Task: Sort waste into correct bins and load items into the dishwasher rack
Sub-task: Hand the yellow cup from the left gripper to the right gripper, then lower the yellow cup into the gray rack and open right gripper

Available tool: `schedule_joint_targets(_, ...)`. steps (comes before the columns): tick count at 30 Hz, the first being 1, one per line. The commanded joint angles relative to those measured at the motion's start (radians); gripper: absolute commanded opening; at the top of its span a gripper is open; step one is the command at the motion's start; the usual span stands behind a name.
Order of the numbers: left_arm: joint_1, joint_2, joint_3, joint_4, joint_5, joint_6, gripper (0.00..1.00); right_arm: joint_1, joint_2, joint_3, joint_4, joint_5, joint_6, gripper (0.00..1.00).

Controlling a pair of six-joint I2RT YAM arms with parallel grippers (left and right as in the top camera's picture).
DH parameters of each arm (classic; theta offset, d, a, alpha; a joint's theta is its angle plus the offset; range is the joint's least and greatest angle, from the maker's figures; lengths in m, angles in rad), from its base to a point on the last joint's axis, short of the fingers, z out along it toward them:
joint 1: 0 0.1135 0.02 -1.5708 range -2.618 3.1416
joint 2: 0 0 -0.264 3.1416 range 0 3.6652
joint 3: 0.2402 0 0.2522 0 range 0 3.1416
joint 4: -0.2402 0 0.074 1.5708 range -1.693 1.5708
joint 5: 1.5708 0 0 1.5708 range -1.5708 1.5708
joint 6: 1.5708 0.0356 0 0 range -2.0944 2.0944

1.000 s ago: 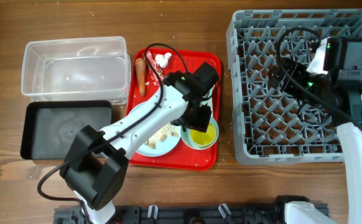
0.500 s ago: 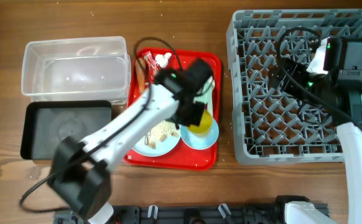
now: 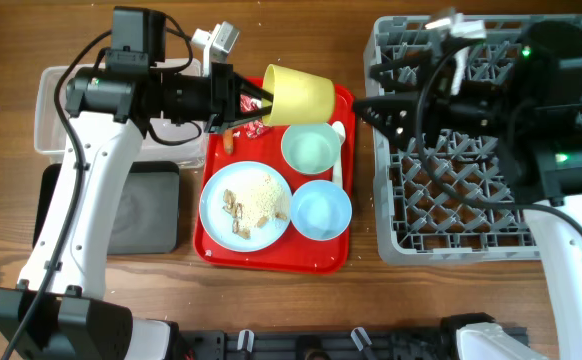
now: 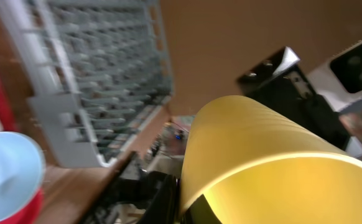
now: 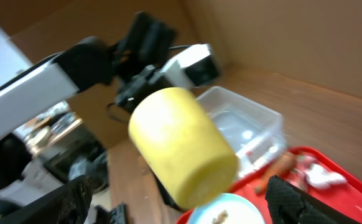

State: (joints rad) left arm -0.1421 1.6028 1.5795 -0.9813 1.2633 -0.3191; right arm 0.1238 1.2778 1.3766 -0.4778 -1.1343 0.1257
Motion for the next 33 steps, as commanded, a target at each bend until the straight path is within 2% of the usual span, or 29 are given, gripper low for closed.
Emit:
schedule_joint_targets(1, -0.024, 0.001, -0.001, 0.006, 0.175, 0.054, 0.04, 0.064, 0.034, 0.014, 0.028, -0.064, -0.022, 0.91)
schedule_joint_targets(7, -0.042, 0.001, -0.001, 0.006, 0.214, 0.059, 0.04, 0.113, 0.080, 0.013, 0.033, -0.064, -0.006, 0.84)
schedule_joint_targets(11, -0.059, 0.001, -0.001, 0.011, 0.213, 0.080, 0.04, 0.128, 0.086, 0.014, 0.058, -0.085, 0.008, 0.65)
schedule_joint_targets(12, -0.059, 0.001, -0.001, 0.022, 0.213, 0.080, 0.04, 0.129, 0.085, 0.014, 0.060, -0.106, 0.008, 0.57)
schedule_joint_targets(16, -0.059, 0.001, -0.001, 0.079, 0.209, 0.080, 0.06, 0.129, 0.085, 0.013, 0.058, -0.144, 0.008, 0.43)
schedule_joint_targets(17, -0.057, 0.001, -0.001, 0.085, 0.197, 0.080, 0.47, 0.122, 0.079, 0.013, 0.050, -0.109, 0.006, 0.38)
schedule_joint_targets(18, -0.048, 0.001, -0.001, 0.084, 0.160, 0.079, 1.00, 0.106, 0.065, 0.014, 0.019, -0.042, 0.004, 0.38)
schedule_joint_targets(22, 0.047, 0.001, -0.001, 0.010, -0.040, 0.076, 1.00, 0.029, -0.055, 0.014, -0.169, 0.327, -0.020, 0.36)
schedule_joint_targets(25, 0.115, 0.001, -0.001, -0.077, -0.181, 0.076, 1.00, -0.027, -0.133, 0.014, -0.346, 0.601, 0.019, 0.34)
schedule_joint_targets(29, 0.127, 0.001, -0.001, -0.114, -0.233, 0.077, 1.00, -0.032, -0.119, 0.013, -0.674, 0.943, 0.167, 0.31)
schedule_joint_targets(33, 0.127, 0.001, -0.001, -0.112, -0.267, 0.077, 1.00, -0.032, -0.016, 0.013, -0.885, 1.061, 0.208, 0.33)
